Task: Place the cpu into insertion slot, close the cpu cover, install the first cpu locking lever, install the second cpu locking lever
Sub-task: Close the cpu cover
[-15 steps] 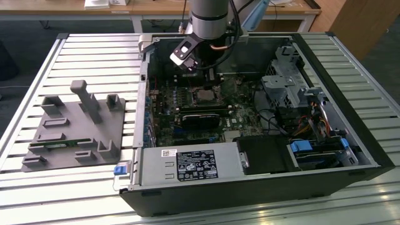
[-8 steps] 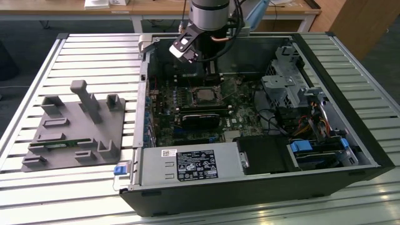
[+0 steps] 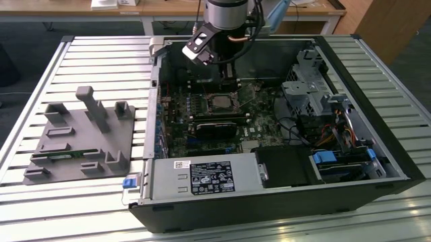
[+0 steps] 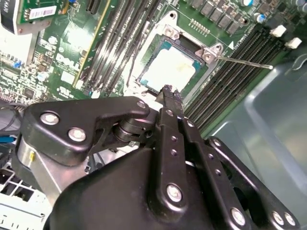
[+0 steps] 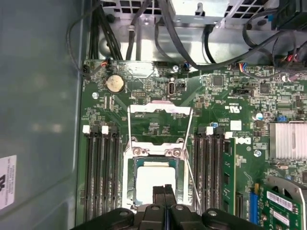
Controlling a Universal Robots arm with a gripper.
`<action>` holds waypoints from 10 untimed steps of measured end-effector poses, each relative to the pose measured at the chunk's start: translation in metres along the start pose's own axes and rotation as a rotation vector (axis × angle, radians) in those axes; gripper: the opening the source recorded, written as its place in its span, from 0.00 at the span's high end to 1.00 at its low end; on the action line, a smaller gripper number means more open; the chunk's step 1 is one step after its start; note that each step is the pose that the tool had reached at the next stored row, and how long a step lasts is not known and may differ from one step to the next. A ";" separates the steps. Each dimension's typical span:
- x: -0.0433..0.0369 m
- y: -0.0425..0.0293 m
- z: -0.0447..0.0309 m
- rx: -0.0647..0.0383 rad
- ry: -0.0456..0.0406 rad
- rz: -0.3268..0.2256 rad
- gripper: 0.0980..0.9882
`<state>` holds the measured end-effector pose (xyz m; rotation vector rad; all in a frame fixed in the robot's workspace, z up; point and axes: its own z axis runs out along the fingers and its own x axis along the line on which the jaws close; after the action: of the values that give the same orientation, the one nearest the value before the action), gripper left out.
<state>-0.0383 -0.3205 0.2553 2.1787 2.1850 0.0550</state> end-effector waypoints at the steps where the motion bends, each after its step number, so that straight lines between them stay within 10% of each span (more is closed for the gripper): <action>1: -0.0008 0.0000 0.0000 0.000 -0.0001 0.000 0.99; 10: -0.0015 0.0206 0.0011 0.009 0.0008 -0.016 0.99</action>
<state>-0.0177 -0.3219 0.2556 2.1657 2.2072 0.0456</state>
